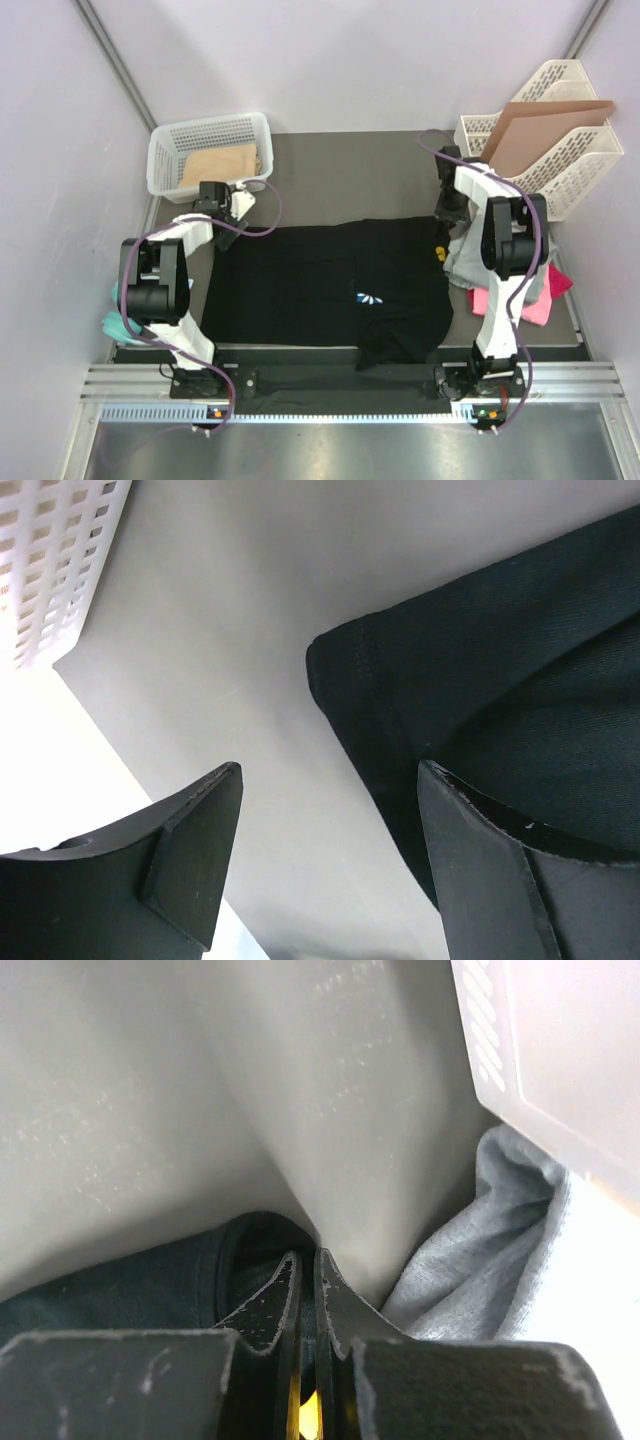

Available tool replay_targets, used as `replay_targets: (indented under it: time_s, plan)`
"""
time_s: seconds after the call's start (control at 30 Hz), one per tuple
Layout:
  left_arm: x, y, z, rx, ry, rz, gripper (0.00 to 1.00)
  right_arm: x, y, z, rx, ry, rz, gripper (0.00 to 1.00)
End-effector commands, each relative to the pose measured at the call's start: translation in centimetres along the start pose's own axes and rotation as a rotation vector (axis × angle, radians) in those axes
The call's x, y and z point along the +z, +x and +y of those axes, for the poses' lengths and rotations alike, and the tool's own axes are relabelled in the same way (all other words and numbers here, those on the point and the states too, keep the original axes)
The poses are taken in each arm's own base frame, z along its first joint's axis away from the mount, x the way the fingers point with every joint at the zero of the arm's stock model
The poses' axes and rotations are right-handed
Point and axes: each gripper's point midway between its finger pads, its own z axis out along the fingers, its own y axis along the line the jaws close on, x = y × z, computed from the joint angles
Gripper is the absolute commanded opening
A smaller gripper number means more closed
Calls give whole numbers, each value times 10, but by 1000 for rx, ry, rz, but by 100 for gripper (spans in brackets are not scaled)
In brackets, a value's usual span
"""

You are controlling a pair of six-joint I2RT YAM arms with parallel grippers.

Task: Fold and stack the t-shirts
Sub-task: Fold the flattened tshirt in 1/3 of the way

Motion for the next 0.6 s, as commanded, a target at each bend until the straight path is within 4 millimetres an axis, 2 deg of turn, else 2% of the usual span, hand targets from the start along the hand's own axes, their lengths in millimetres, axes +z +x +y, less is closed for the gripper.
replay_targets:
  time_s: [0.0,0.03,0.1,0.13,0.2,0.33,0.37,0.43,0.47,0.5,0.53,0.57]
  plan:
    - [-1,-1,6,-8,-26,-19,75,-3,-33,-7,-18,71,-63,0]
    - [-1,-1,6,-8,-26,-19,75,-1,-43,-3,-22,69,-74,0]
    - [-1,-1,7,-8,-27,-18,75,2,-46,-2,-34,83,-61,0]
    - [-1,-1,7,-8,-27,-18,75,-3,-57,1,-30,75,-85,0]
    - [-2,-1,8,-6,-30,-19,75,-6,-64,1,-32,84,-94,0]
    - [-2,-1,7,-5,-31,-20,76,-11,-64,-3,-33,101,-91,2]
    - [-1,-1,8,-7,-33,-18,75,-12,-63,-5,-34,110,-86,24]
    - [0,-3,9,-7,-38,-20,75,-18,-64,-9,-31,118,-105,34]
    - [-1,-4,13,-13,-46,-24,76,-21,-66,-11,-26,124,-116,43]
    - [-1,-6,14,-14,-50,-25,76,-31,-70,-15,-18,138,-143,50]
    - [0,2,22,-36,-61,-12,76,-38,-71,-17,3,139,-156,53]
    - [-1,-3,29,-52,-69,-20,76,-46,-73,-17,18,133,-179,58]
